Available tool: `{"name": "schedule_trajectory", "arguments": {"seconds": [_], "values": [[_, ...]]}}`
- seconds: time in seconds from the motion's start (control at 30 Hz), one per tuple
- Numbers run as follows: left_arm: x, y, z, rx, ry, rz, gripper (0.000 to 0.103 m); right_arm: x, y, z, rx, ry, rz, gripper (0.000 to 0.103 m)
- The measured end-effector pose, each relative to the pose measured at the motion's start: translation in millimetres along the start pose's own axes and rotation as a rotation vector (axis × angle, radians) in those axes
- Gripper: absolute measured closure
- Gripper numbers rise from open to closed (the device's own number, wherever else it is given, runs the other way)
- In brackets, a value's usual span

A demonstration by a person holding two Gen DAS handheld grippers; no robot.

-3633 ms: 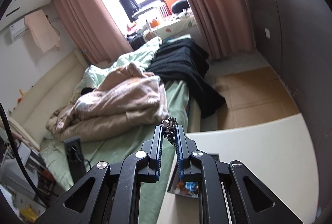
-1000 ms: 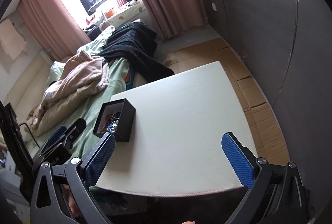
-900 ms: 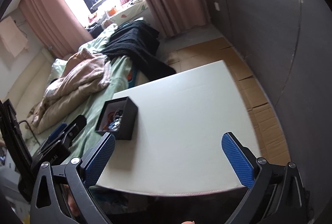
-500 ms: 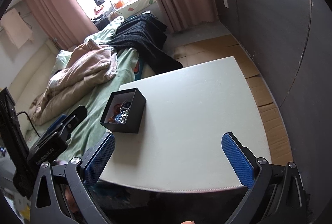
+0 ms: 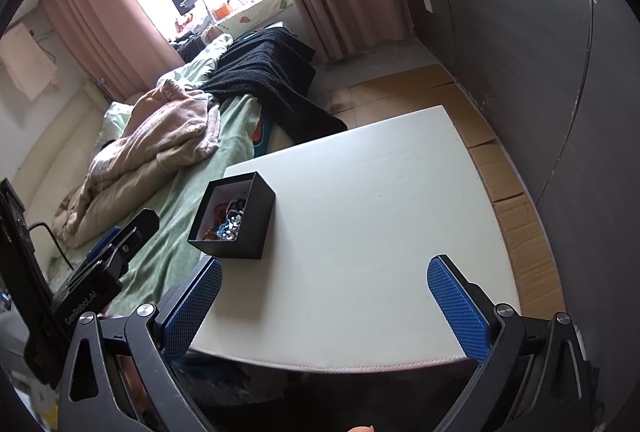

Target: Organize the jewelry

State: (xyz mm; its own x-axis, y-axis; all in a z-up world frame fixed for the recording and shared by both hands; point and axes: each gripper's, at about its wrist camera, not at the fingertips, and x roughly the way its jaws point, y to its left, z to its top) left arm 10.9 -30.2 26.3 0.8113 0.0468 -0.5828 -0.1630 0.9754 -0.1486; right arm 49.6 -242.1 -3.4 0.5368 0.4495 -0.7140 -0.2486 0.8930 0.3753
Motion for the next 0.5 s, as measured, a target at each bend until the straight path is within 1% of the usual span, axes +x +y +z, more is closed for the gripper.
{"name": "schedule_trajectory", "arguments": {"seconds": [0.13, 0.3, 0.5], "values": [[-1.5, 0.0, -0.1, -0.004, -0.012, 0.018, 0.001, -1.9, -1.5, 0.7, 0.002, -0.002, -0.003, 0.000], [0.9, -2.1, -1.1, -0.003, 0.002, 0.005, 0.001, -3.0, -2.2, 1.2, 0.000, -0.001, -0.016, 0.000], [-1.7, -1.7, -0.9, -0.002, -0.007, 0.006, 0.001, -2.4, -2.2, 0.3, 0.004, -0.002, -0.014, 0.000]]}}
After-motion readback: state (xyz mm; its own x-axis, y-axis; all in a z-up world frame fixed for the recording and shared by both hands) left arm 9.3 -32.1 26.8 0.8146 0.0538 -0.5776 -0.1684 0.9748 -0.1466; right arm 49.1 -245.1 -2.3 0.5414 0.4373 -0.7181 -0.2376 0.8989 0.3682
